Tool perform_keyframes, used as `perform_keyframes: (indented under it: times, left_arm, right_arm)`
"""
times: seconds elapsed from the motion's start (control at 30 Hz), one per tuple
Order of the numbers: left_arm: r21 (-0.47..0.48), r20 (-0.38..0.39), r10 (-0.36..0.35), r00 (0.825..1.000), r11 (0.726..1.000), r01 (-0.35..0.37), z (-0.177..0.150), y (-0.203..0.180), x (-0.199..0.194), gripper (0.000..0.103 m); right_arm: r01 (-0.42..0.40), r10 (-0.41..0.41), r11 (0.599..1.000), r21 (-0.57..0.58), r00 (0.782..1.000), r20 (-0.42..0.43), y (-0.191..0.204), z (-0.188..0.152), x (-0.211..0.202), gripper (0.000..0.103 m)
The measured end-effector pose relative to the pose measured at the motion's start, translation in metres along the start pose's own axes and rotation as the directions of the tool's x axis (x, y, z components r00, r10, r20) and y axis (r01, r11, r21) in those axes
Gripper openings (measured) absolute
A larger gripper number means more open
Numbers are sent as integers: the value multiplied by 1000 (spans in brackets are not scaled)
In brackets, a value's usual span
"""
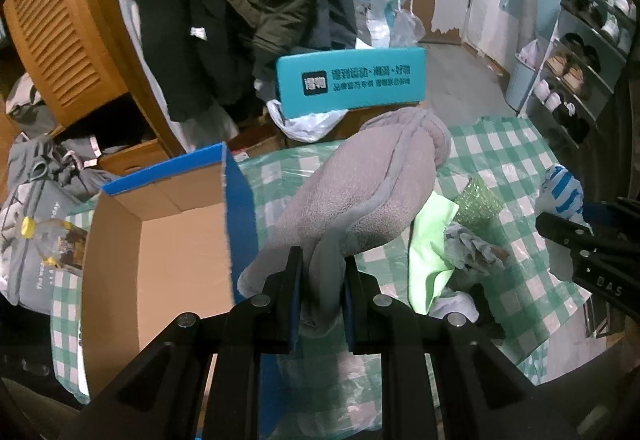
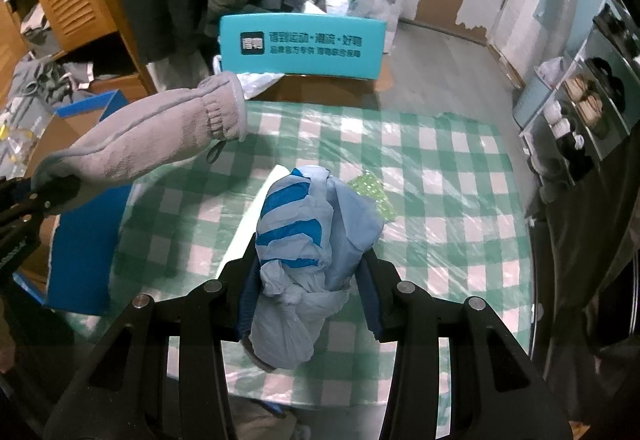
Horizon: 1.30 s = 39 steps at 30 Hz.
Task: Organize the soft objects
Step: 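Lift and carry the grey mitten and striped sock over the cardboard box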
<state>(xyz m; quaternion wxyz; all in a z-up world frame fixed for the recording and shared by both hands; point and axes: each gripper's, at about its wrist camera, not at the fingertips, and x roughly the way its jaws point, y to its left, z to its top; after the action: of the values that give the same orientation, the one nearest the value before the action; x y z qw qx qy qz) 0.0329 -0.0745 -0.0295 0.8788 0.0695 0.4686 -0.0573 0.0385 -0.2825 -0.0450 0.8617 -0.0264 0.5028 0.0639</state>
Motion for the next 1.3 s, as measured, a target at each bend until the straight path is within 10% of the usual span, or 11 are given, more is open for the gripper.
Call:
perform_keyframes:
  times: [1.3]
  left_arm:
    - [-208, 72, 156, 985, 968, -138, -44, 138, -56, 17]
  right_arm:
    - [-129, 141, 954, -271, 990, 26, 171, 44, -8, 42]
